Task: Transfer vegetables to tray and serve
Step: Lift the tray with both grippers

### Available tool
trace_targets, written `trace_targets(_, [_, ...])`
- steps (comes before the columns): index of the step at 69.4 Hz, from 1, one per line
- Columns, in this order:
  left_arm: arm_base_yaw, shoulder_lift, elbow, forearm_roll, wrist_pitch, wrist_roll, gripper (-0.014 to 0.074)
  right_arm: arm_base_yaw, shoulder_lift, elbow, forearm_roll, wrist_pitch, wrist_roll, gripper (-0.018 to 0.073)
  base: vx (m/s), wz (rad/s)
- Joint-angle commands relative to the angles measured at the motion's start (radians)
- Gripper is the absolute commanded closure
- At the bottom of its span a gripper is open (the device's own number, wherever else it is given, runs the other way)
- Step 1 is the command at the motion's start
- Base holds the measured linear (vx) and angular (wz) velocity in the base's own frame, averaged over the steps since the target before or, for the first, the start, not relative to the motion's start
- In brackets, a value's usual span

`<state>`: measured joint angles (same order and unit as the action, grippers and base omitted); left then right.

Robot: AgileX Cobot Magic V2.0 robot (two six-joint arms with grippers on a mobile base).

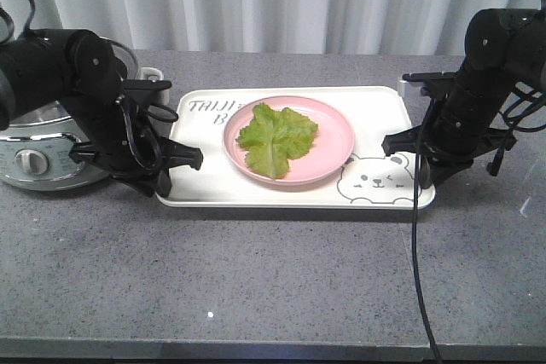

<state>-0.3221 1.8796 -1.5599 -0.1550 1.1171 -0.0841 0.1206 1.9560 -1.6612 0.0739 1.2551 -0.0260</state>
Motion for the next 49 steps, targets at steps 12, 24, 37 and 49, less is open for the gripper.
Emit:
trace_targets(12, [-0.020,-0.119,-0.033,-0.162,-0.116,0.036,0.0605,0.018,-0.094,-0.027,0.112,-0.008,-0.031,0.0568,0.00,0.00])
trace_targets(24, [-0.020,-0.153,-0.033,-0.162,-0.136,0.036,0.0605,0.018,-0.132,-0.027,0.105,-0.016,-0.031,0.0568,0.00,0.00])
trace_targets(37, [-0.020,-0.154,-0.032,-0.162,-0.119,0.036,0.0605,0.018,-0.148,-0.027,0.087,-0.007,-0.023,0.0568,0.00,0.00])
trace_targets(49, [-0.020,-0.154,-0.032,-0.162,-0.121,0.036,0.0605,0.018,-0.148,-0.027,0.074,-0.003,-0.023,0.0568,0.00,0.00])
